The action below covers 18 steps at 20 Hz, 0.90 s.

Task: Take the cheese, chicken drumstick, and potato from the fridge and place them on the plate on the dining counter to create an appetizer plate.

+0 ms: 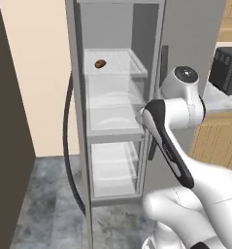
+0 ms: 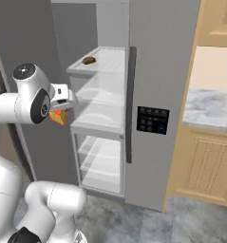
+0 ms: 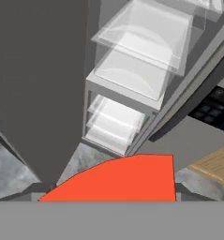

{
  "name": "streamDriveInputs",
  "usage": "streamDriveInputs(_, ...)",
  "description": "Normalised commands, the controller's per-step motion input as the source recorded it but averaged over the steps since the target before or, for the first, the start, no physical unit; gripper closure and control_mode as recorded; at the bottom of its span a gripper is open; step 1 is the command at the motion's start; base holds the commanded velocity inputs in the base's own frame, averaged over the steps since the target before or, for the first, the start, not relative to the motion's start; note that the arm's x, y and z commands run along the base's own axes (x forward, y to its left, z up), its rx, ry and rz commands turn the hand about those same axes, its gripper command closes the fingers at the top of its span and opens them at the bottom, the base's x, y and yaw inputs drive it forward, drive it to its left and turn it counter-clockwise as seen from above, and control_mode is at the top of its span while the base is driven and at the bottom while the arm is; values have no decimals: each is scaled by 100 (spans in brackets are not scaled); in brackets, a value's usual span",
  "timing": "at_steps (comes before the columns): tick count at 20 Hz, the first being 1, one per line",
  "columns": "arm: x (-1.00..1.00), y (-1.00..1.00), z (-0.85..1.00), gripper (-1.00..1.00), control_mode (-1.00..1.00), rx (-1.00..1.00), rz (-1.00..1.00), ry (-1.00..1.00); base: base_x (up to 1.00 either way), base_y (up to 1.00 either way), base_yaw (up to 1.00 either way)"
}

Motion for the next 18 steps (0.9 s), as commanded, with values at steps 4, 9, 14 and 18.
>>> streamDriveInputs(4,0,0,0,100,100,0,0,0,-100,-18,0)
streamDriveInputs(9,0,0,0,100,100,0,0,0,-100,-27,0)
streamDriveInputs(14,0,0,0,100,100,0,0,0,-100,-56,0)
streamDriveInputs(18,0,0,0,100,100,0,0,0,-100,-65,-3)
